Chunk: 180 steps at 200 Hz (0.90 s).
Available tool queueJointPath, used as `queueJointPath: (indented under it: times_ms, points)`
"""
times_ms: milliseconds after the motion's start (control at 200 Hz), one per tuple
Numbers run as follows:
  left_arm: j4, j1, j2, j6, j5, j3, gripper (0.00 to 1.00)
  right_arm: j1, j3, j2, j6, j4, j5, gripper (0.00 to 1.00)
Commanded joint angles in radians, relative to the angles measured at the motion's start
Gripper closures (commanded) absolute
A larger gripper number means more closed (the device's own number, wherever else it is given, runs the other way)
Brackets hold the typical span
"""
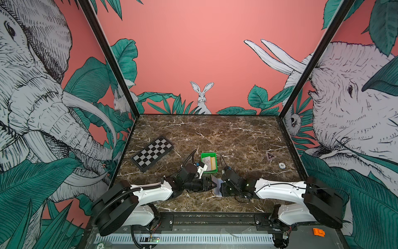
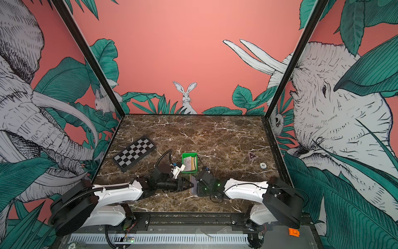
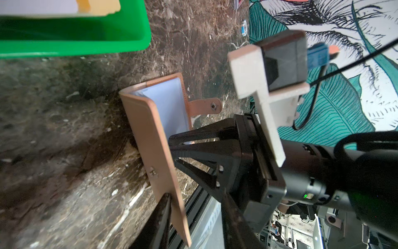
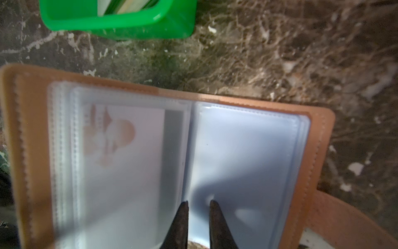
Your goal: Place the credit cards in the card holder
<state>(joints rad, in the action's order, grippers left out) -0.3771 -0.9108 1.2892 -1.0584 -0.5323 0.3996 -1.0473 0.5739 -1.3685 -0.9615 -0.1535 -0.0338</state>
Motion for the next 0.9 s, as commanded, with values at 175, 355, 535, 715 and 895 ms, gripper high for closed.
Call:
queueJointPath:
  times_ms: [175,355,535,715,895]
  points:
    - [-0.042,-0.025,0.027,-0.010,0.002,0.050,0.60,-0.002,-0.035,0.022,-0.010,0.018,0.002,0.82]
    - [-0.058,-0.036,0.062,-0.012,0.003,0.061,0.60,-0.002,-0.042,0.036,-0.011,0.023,0.000,0.82]
    - [-0.051,-0.039,0.064,-0.010,0.007,0.058,0.60,-0.002,-0.040,0.037,-0.009,0.022,-0.003,0.82]
    - [0.035,-0.039,0.026,0.021,0.034,0.062,0.60,-0.002,-0.040,0.042,-0.002,0.032,-0.011,0.82]
    - [0.090,-0.039,0.001,0.043,0.052,0.063,0.60,-0.002,-0.040,0.055,0.003,0.046,-0.014,0.80]
